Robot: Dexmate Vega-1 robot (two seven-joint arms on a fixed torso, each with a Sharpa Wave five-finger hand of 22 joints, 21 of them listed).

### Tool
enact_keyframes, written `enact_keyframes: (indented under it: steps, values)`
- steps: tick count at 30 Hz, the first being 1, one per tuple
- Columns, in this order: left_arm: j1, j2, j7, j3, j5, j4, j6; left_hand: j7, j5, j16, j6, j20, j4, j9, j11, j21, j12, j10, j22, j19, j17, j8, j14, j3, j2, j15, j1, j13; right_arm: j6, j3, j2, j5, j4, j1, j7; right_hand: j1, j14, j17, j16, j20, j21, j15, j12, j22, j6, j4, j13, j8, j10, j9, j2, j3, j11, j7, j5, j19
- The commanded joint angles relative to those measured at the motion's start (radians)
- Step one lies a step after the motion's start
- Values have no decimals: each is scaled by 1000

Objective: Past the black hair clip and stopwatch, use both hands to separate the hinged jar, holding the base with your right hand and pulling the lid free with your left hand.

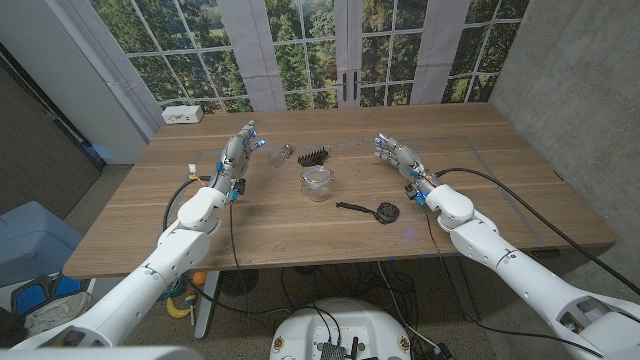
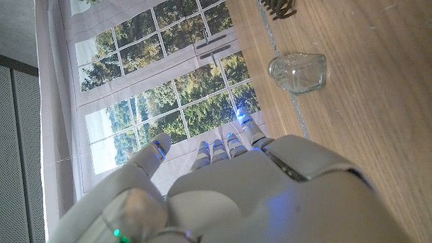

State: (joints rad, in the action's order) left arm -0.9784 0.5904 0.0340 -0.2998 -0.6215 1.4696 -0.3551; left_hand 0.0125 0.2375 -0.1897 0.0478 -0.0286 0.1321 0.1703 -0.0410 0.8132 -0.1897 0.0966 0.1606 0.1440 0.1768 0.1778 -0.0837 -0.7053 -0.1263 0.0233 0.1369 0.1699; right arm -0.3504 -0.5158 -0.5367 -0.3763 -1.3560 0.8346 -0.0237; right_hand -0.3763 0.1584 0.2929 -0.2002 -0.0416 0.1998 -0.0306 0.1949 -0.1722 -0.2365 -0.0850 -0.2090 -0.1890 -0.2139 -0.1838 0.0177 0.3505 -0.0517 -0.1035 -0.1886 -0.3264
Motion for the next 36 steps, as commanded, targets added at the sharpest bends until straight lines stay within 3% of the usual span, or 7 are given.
enact_keyframes:
  steps: [1,5,18,27,36]
  values:
    - [-13,7,-17,11,-15,-1,-13,2,7,-6,-4,0,0,1,-1,-2,-3,-8,4,-3,1,5,5,-6,-43,4,-10,4,52,-29,-43,109,-100,30,66,-32,-24,-4,3,3,-5,-2,-8,-4,38,-29,-4,6,32,-5,31,-2,-6,-6,-7,14]
    - [-16,8,-20,14,-21,0,-16,3,7,-5,-5,0,0,1,0,-4,-3,-10,4,-6,1,5,6,-6,-43,3,-11,4,71,-40,-57,157,-130,36,92,-46,-51,-12,8,-2,-10,-12,-11,-4,92,-54,-6,11,68,-7,69,-16,-12,-14,-20,34]
    - [-19,8,-30,19,-27,0,-27,2,8,-4,-5,-1,-1,1,-2,-10,-2,-10,4,-9,1,4,7,-7,-43,3,-16,4,150,-65,-103,287,-223,51,140,-70,-89,-24,10,0,-13,-11,-8,-4,143,-76,-12,4,112,-12,139,-51,-8,-20,-46,61]
    - [-24,9,-36,29,-42,4,-30,2,8,-4,-6,0,0,1,-3,-16,-2,-11,5,-11,1,4,9,-7,-41,3,-21,4,157,-73,-111,345,-251,66,175,-77,-106,-27,10,0,-13,-13,-4,-5,156,-76,-14,0,121,-15,153,-66,-10,-24,-56,75]
    - [-29,14,-43,40,-52,1,-37,3,9,-4,-8,2,2,1,-4,-21,-2,-13,5,-13,1,4,8,-6,-40,4,-27,4,183,-91,-108,407,-272,78,206,-90,-97,-31,1,3,-6,-10,5,-5,144,-74,-16,-10,111,-16,144,-71,-8,-22,-67,66]
